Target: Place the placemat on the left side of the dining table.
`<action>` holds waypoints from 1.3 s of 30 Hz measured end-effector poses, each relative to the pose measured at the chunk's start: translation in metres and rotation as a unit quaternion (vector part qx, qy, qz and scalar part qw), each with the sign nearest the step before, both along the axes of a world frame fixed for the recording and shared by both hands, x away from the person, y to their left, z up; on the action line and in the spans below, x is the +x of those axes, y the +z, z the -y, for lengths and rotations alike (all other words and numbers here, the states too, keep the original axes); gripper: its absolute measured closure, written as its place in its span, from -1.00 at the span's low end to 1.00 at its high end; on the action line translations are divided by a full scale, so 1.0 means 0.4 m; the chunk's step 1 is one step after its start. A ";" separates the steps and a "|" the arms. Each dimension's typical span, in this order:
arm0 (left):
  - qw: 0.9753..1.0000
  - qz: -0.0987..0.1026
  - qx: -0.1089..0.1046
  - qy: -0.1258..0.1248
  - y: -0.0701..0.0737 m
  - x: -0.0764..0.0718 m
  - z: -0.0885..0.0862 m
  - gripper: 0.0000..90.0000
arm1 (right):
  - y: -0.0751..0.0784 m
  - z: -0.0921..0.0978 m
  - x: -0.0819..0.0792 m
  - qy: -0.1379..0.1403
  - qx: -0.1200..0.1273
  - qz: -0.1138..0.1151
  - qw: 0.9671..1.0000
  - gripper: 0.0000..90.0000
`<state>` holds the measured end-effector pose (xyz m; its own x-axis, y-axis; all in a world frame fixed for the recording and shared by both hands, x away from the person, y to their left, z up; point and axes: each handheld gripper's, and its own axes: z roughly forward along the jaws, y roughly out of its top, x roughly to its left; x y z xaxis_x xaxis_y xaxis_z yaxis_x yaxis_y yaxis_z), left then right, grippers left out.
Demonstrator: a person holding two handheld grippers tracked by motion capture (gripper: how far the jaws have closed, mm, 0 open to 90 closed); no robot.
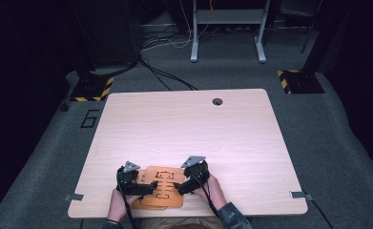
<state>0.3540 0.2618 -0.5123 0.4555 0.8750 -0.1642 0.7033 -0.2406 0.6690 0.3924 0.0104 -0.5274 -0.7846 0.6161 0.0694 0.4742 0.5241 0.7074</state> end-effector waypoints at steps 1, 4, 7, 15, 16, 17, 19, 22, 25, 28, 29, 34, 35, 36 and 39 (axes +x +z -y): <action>1.000 -0.002 -0.001 -0.001 0.000 0.000 0.007 -0.98 | 0.000 0.000 0.000 0.000 0.000 0.000 1.000 -0.98; 1.000 0.001 0.003 -0.009 0.000 0.001 0.016 -0.97 | 0.000 0.000 0.000 0.000 0.000 0.000 1.000 -0.98; 1.000 0.002 0.008 -0.027 0.001 0.001 0.033 -0.94 | 0.000 0.000 0.000 0.001 0.000 0.000 1.000 -0.98; 1.000 0.003 0.010 -0.020 0.006 0.000 0.038 -0.76 | 0.000 0.000 0.001 0.002 0.001 0.002 1.000 -0.98; 1.000 0.006 0.005 -0.019 0.005 0.001 0.034 -0.73 | 0.000 0.000 0.001 0.002 0.001 0.002 1.000 -0.98; 1.000 0.001 0.001 -0.018 0.007 0.001 0.031 -0.69 | 0.000 0.001 0.001 0.002 0.001 0.002 1.000 -0.98; 1.000 0.000 -0.007 -0.016 0.007 0.001 0.027 -0.67 | 0.000 0.001 0.000 0.001 0.001 0.002 1.000 -0.98; 0.999 -0.005 -0.028 -0.017 0.010 0.003 0.022 -0.58 | 0.000 0.001 0.000 0.000 0.001 0.002 1.000 -0.98; 0.999 -0.003 -0.032 -0.014 0.009 0.003 0.022 -0.57 | 0.000 0.001 -0.001 -0.001 0.001 0.001 1.000 -0.98; 0.999 0.000 -0.030 -0.012 0.011 0.001 0.022 -0.53 | 0.000 0.002 -0.001 -0.002 0.001 0.001 1.000 -0.98; 0.999 0.003 -0.033 -0.011 0.012 0.000 0.021 -0.51 | 0.000 0.002 -0.001 -0.002 0.001 0.001 1.000 -0.98; 0.999 0.009 -0.033 -0.010 0.029 -0.005 0.019 -0.36 | 0.000 0.004 0.000 -0.001 -0.001 0.003 1.000 -0.98; 0.999 0.009 -0.033 -0.011 0.029 -0.004 0.019 -0.36 | 0.000 0.004 0.000 -0.001 -0.001 0.003 1.000 -0.98; 0.999 0.007 -0.034 -0.012 0.029 -0.003 0.018 -0.36 | 0.000 0.004 0.000 -0.001 -0.001 0.003 1.000 -0.98; 0.999 0.001 -0.040 -0.004 0.025 0.001 0.019 -0.35 | 0.000 0.004 0.000 -0.002 0.000 0.002 1.000 -0.98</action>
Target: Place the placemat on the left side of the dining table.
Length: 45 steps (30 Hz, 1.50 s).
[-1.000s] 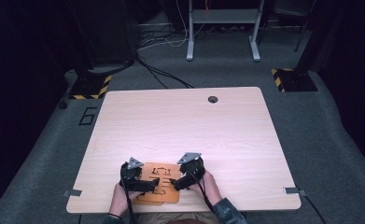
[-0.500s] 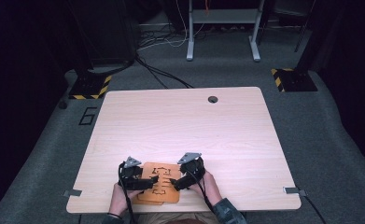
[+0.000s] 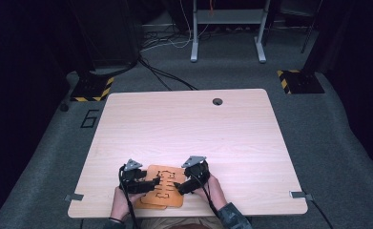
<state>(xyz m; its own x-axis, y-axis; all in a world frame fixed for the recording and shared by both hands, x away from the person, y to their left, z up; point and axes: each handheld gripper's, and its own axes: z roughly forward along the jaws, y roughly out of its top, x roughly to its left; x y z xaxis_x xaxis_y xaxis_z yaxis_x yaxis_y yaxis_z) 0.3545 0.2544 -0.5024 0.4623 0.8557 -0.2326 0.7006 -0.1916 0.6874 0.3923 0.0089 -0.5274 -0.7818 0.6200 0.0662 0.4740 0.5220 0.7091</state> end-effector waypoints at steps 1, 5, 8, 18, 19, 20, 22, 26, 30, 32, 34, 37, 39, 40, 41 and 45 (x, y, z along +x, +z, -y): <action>1.000 0.000 0.000 0.000 0.000 0.000 0.000 -0.36 | 0.000 0.000 0.000 0.000 0.000 0.000 1.000 -0.98; 1.000 -0.002 -0.002 0.011 -0.019 0.005 0.004 -0.39 | 0.000 0.000 -0.001 -0.001 0.000 0.000 1.000 -0.98; 1.000 0.002 0.007 0.011 -0.019 0.004 0.010 -0.40 | 0.000 0.000 -0.001 -0.001 0.000 0.000 1.000 -0.98; 1.000 -0.006 -0.003 0.022 -0.016 0.005 0.009 -0.36 | 0.000 0.001 0.000 0.000 0.000 0.000 1.000 -0.98; 1.000 -0.005 -0.001 0.022 -0.016 0.004 0.010 -0.36 | 0.000 0.001 0.000 0.000 0.000 0.001 1.000 -0.98; 1.000 -0.006 -0.001 0.022 -0.015 0.004 0.010 -0.35 | 0.000 0.001 -0.001 -0.001 0.000 0.000 1.000 -0.98; 1.000 -0.007 -0.006 0.024 -0.014 0.004 0.009 -0.35 | 0.000 0.000 -0.002 -0.004 0.003 -0.004 1.000 -0.98; 1.000 -0.010 -0.007 0.020 -0.011 0.003 0.005 -0.33 | -0.001 0.000 -0.002 -0.004 0.003 -0.003 1.000 -0.98; 1.000 -0.009 -0.003 0.017 -0.015 0.005 0.002 -0.31 | -0.001 0.000 -0.002 -0.005 0.003 -0.002 1.000 -0.98; 1.000 -0.004 0.003 0.015 -0.016 0.002 0.005 -0.31 | -0.001 0.000 -0.002 -0.005 0.002 -0.002 1.000 -0.98; 1.000 -0.001 0.015 0.014 -0.016 0.000 0.008 -0.31 | -0.001 0.000 -0.002 -0.006 0.002 -0.002 1.000 -0.98; 1.000 -0.001 0.020 0.018 -0.016 -0.003 0.014 -0.32 | -0.001 0.000 -0.002 -0.005 0.002 -0.001 1.000 -0.98; 1.000 -0.006 0.008 0.023 -0.015 -0.002 0.010 -0.29 | -0.001 0.000 -0.002 -0.006 0.002 -0.002 1.000 -0.98; 1.000 -0.009 -0.001 0.022 -0.015 0.000 0.002 -0.29 | -0.001 0.000 -0.002 -0.006 0.002 -0.002 1.000 -0.99; 0.999 -0.016 -0.017 0.024 -0.015 0.002 -0.006 -0.24 | -0.001 0.002 0.000 -0.005 0.001 0.001 1.000 -1.00; 0.999 -0.023 -0.029 0.026 -0.013 0.001 -0.011 -0.22 | -0.002 0.003 0.001 -0.007 0.001 0.002 1.000 -1.00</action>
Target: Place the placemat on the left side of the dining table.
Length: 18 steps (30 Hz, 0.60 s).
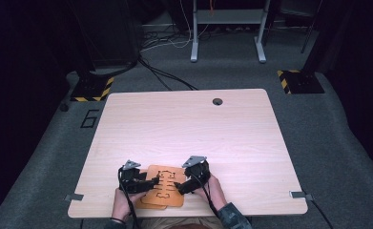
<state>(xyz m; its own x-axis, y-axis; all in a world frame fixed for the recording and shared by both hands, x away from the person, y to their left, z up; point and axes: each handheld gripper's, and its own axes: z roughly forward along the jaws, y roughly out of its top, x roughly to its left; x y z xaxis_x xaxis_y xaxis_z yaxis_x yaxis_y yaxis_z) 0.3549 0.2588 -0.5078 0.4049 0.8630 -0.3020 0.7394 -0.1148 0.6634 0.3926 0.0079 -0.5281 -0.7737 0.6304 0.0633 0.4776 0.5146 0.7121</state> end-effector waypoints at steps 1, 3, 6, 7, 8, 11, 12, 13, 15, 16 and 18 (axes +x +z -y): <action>1.000 0.000 -0.001 0.003 0.001 0.000 0.001 -0.20 | 0.000 0.000 -0.001 -0.004 0.001 -0.002 1.000 -1.00; 1.000 -0.001 -0.004 0.002 0.004 0.002 0.000 -0.20 | 0.001 0.000 -0.001 -0.006 0.001 -0.004 1.000 -1.00; 1.000 -0.002 -0.010 0.002 0.008 0.003 0.000 -0.20 | 0.000 0.003 0.000 -0.007 0.003 -0.002 1.000 -1.00; 1.000 -0.002 -0.011 0.002 0.010 0.004 -0.003 -0.20 | 0.000 0.003 0.000 -0.007 0.003 -0.003 1.000 -1.00; 1.000 -0.004 -0.015 0.002 0.012 0.003 -0.003 -0.20 | 0.000 0.003 0.000 -0.007 0.003 -0.003 1.000 -1.00; 1.000 -0.001 -0.028 0.005 0.018 0.002 -0.007 -0.19 | 0.001 0.006 0.001 -0.008 0.006 -0.007 1.000 -1.00; 0.999 -0.001 -0.037 0.002 0.022 0.001 -0.011 -0.19 | 0.001 0.006 0.001 -0.010 0.008 -0.008 1.000 -1.00; 0.999 -0.001 -0.037 0.002 0.022 0.001 -0.011 -0.18 | 0.001 0.006 0.001 -0.010 0.008 -0.008 1.000 -1.00; 0.999 0.002 -0.045 0.001 0.028 -0.001 -0.015 -0.16 | 0.001 0.009 0.002 -0.011 0.013 -0.009 1.000 -1.00; 0.999 0.005 -0.047 0.002 0.033 -0.004 -0.014 -0.15 | 0.000 0.011 0.004 -0.011 0.015 -0.007 1.000 -1.00; 0.999 0.007 -0.049 0.002 0.036 -0.005 -0.014 -0.15 | 0.001 0.011 0.002 -0.013 0.016 -0.013 1.000 -1.00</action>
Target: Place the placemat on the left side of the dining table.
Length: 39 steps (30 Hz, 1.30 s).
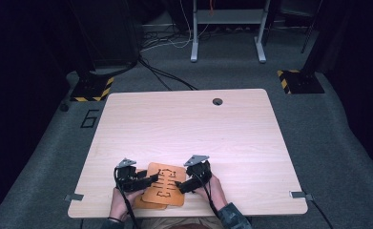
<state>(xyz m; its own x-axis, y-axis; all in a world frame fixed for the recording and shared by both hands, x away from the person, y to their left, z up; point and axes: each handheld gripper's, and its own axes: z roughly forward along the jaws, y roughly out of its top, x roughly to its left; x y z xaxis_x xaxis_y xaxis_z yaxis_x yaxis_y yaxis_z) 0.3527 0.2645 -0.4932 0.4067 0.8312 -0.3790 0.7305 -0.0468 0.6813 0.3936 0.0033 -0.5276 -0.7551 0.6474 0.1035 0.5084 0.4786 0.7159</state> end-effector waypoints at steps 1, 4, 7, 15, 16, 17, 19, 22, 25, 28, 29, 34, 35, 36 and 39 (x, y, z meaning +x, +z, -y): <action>1.000 0.003 -0.001 -0.001 0.004 -0.001 0.000 -0.15 | 0.000 0.001 0.001 -0.001 0.001 0.000 1.000 -1.00; 1.000 0.006 -0.013 0.000 0.011 -0.002 -0.001 -0.15 | 0.000 0.004 0.001 -0.006 0.007 -0.003 1.000 -1.00; 1.000 0.007 -0.026 0.002 0.015 -0.002 -0.001 -0.15 | -0.001 0.007 0.003 -0.007 0.010 -0.001 1.000 -1.00; 0.998 -0.007 -0.062 0.013 0.010 0.006 -0.010 -0.14 | 0.000 0.010 0.003 -0.015 0.012 -0.005 1.000 -1.00; 0.998 -0.012 -0.063 0.020 0.006 0.006 -0.008 -0.14 | 0.000 0.009 0.003 -0.015 0.011 -0.004 1.000 -1.00; 0.998 -0.013 -0.063 0.022 0.003 0.007 -0.008 -0.14 | 0.000 0.009 0.002 -0.015 0.009 -0.003 1.000 -1.00; 0.998 -0.017 -0.053 0.025 -0.003 0.008 -0.007 -0.13 | 0.000 0.008 0.002 -0.016 0.007 -0.002 1.000 -1.00; 0.999 -0.018 0.001 0.026 -0.016 0.011 0.011 -0.10 | -0.001 0.003 0.001 -0.015 -0.003 0.006 1.000 -1.00; 0.999 -0.030 0.024 0.029 -0.035 0.015 0.018 -0.10 | -0.001 -0.002 -0.001 -0.016 -0.016 0.013 1.000 -1.00; 0.999 -0.026 0.018 0.025 -0.038 0.014 0.011 -0.08 | -0.001 -0.004 -0.003 -0.018 -0.017 0.011 1.000 -1.00; 0.999 -0.025 0.019 0.026 -0.038 0.014 0.009 -0.07 | -0.001 -0.004 -0.002 -0.017 -0.017 0.013 1.000 -1.00; 0.999 -0.016 0.038 0.025 -0.038 0.011 0.017 -0.02 | -0.001 -0.003 0.000 -0.017 -0.015 0.013 1.000 -0.99; 0.998 -0.010 0.050 0.026 -0.038 0.010 0.022 0.00 | 0.000 0.001 0.000 -0.020 -0.008 0.010 1.000 -0.94; 0.998 -0.007 0.056 0.027 -0.038 0.009 0.025 0.00 | 0.001 0.004 0.001 -0.019 -0.006 0.010 1.000 -0.93; 0.997 -0.004 0.068 0.026 -0.037 0.008 0.032 0.00 | 0.003 0.017 0.003 -0.024 0.012 0.002 1.000 -0.92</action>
